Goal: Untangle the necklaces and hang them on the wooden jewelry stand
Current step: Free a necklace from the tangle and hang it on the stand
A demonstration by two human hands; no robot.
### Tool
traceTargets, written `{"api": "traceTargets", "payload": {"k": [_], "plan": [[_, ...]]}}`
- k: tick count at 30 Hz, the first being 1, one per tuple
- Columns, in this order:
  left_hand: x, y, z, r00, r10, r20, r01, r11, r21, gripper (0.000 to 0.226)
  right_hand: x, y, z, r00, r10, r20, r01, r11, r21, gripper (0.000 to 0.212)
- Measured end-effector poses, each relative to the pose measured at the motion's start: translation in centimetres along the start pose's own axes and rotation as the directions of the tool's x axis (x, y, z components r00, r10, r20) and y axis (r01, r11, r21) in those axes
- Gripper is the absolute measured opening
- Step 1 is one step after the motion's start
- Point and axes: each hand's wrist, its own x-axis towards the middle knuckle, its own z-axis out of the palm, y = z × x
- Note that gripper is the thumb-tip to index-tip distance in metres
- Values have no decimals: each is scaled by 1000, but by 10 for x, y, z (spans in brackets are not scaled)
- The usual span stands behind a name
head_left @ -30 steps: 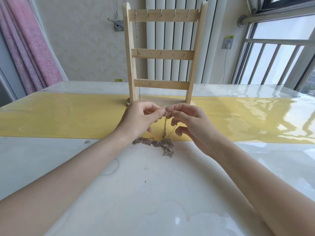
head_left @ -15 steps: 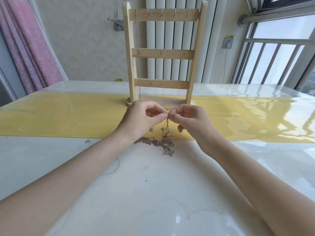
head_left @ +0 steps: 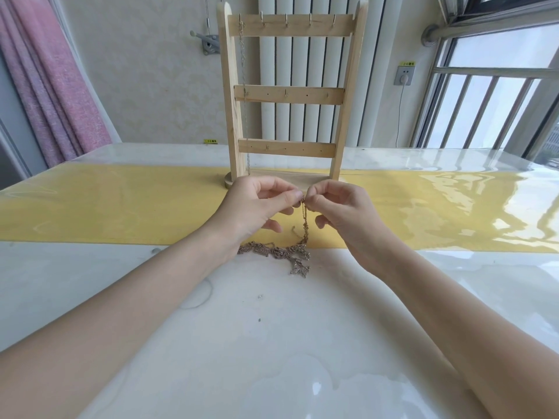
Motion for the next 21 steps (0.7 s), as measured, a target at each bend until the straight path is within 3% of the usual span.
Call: {"api": "traceTargets", "payload": {"k": [10, 15, 18, 21], "plan": [[0, 0, 4, 999, 9, -31, -7, 996, 90, 16, -2, -3, 6, 999, -39, 17, 41, 988, -152, 14], [6, -7, -5, 995, 72, -73, -57, 980, 191, 19, 3, -1, -4, 984, -18, -179, -5, 991, -131, 19], [4, -12, -8, 991, 89, 99, -119, 927, 357, 15, 6, 6, -13, 976, -31, -215, -27, 965, -261, 14], [-2, -16, 2, 949, 55, 309, -240, 763, 600, 12, 8, 14, -11, 983, -30, -181, -48, 912, -408, 11]]}}
